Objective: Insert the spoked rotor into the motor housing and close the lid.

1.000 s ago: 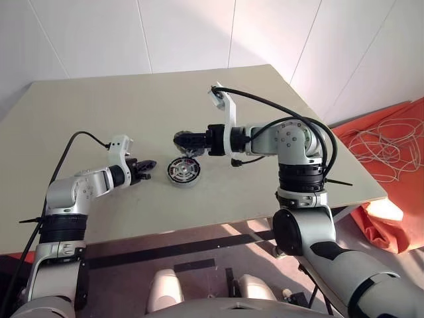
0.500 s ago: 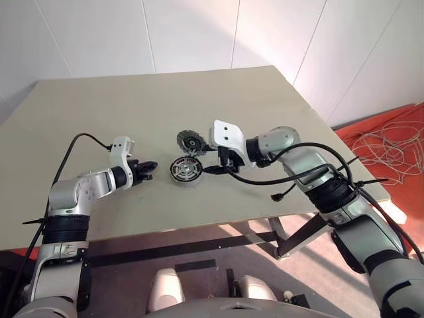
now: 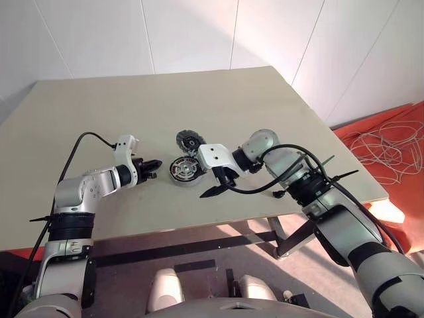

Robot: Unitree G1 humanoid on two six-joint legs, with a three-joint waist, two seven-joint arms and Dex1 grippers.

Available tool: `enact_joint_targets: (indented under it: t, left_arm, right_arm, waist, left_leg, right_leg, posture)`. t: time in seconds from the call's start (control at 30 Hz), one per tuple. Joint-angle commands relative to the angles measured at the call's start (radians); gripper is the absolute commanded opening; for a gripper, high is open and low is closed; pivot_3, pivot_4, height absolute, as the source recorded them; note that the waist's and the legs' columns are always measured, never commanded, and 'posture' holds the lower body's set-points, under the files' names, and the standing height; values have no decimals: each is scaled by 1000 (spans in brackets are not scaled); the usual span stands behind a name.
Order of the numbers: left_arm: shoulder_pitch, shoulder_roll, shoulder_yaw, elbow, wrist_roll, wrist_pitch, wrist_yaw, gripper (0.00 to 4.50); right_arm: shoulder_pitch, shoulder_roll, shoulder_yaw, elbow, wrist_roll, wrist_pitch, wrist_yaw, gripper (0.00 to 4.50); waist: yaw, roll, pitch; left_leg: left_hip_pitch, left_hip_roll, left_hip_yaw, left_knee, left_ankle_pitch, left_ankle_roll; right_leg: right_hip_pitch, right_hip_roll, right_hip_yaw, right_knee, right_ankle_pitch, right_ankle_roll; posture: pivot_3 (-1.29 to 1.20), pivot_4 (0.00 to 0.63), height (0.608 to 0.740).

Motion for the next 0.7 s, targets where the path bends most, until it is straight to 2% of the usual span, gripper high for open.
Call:
enact_joint_targets:
  t: [0.03, 0.3, 0.7]
  left_arm:
    - [7, -10, 5, -51, -7, -1, 11, 0]
    - [24, -34, 16, -74, -14, 5, 34, 0]
    - [35, -56, 16, -86, -17, 3, 52, 0]
  right_arm:
    - [-83, 34, -11, 114, -33, -77, 28, 2943]
    - [-190, 119, 3, 413, -141, -235, 60, 2943]
    - [-274, 193, -18, 569, -249, -355, 32, 2943]
  waist:
    - [-5, 0, 0]
    - [-8, 0, 0]
    - [-9, 0, 0]
  left_leg:
    - [0, 0, 0, 0, 0, 0]
    - [-7, 1, 0, 1, -1, 2]
    - [-9, 2, -1, 4, -2, 3]
  right_leg:
    - [0, 0, 0, 0, 0, 0]
    - [-5, 0, -2, 0, 0, -1]
    - [-7, 0, -3, 0, 1, -2]
  posture:
    - [0, 0, 740]
    - [0, 0, 740]
    - [0, 0, 740]
